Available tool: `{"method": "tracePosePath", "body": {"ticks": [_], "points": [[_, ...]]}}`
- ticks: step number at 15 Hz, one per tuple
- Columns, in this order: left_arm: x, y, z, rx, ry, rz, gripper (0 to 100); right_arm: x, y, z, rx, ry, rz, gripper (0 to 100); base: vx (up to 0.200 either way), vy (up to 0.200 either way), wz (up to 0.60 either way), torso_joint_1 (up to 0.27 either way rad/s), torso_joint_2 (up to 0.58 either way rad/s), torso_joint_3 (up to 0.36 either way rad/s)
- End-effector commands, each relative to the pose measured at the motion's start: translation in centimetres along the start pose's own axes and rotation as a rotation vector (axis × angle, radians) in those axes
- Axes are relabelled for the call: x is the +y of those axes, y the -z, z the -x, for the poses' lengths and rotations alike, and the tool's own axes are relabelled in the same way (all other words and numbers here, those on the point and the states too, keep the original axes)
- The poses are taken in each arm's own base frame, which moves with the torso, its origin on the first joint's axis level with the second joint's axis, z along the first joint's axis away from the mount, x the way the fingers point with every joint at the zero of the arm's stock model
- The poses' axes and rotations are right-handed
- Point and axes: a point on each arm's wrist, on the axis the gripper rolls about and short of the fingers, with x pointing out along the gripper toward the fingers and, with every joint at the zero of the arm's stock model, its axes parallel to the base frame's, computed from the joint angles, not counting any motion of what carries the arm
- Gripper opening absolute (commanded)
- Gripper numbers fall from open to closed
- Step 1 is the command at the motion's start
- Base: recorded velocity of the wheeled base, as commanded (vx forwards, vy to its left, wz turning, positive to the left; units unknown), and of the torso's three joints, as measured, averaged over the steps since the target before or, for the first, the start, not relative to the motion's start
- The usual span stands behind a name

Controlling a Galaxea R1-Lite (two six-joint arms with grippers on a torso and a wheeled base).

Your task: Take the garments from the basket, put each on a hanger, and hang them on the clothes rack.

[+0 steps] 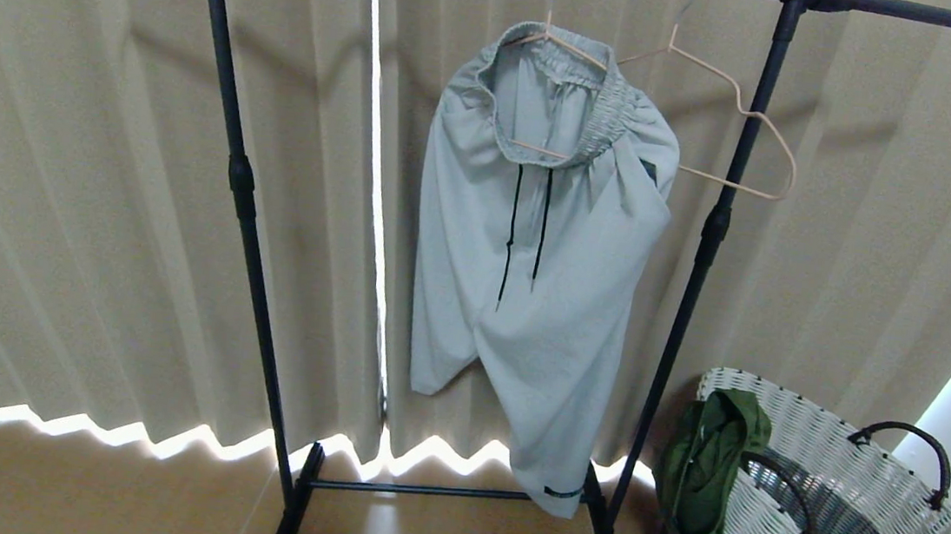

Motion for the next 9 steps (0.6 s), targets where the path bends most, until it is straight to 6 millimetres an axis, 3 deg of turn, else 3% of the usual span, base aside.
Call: {"method": "tracePosePath", "body": {"ticks": [1, 8, 9], "points": [[0.0, 0.0, 0.01, -0.001, 0.0, -0.001, 100, 0.0, 0.0, 0.01, -0.001, 0.0, 0.0, 100, 0.0, 0.0, 0.0, 0.0, 0.0, 0.0], [0.0, 0.07, -0.04, 0.005, 0.0, -0.018, 100, 0.0, 0.0, 0.01, -0.001, 0.0, 0.0, 100, 0.0, 0.0, 0.0, 0.0, 0.0, 0.0], [0.0, 0.07, -0.04, 0.005, 0.0, -0.018, 100, 0.0, 0.0, 0.01, -0.001, 0.0, 0.0, 100, 0.0, -0.2, 0.0, 0.002, 0.0, 0.002]]}}
